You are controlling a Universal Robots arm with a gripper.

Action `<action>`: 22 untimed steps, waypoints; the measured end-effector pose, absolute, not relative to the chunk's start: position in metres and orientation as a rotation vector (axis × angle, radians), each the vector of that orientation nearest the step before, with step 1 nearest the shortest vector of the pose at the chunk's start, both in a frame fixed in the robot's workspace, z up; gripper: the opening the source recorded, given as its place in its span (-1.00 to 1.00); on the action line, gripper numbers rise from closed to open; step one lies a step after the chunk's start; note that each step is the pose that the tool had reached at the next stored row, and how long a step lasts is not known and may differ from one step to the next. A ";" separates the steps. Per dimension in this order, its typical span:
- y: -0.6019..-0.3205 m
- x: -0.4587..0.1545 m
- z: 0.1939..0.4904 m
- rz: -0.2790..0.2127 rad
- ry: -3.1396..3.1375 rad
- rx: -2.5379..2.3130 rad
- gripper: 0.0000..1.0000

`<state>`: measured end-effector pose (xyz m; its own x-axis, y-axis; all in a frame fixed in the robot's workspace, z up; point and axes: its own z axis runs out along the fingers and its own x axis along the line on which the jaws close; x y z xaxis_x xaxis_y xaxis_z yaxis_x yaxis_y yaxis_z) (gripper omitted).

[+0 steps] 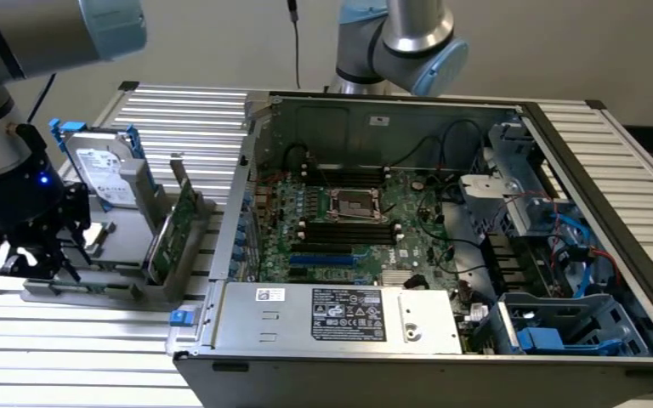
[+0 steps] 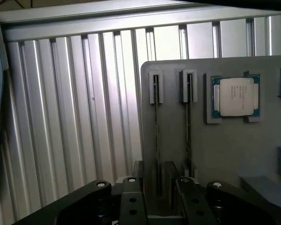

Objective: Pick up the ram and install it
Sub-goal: 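Pick up the ram and move it above insertion slot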

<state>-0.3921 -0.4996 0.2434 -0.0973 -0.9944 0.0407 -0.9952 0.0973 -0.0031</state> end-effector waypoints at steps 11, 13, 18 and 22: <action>-0.499 -0.396 0.223 0.046 -2.304 2.094 -0.35; -0.499 -0.397 0.220 0.047 -2.304 2.094 -0.35; -0.497 -0.400 0.211 0.042 -2.307 2.098 -0.35; -0.495 -0.403 0.206 0.031 -2.312 2.102 -0.35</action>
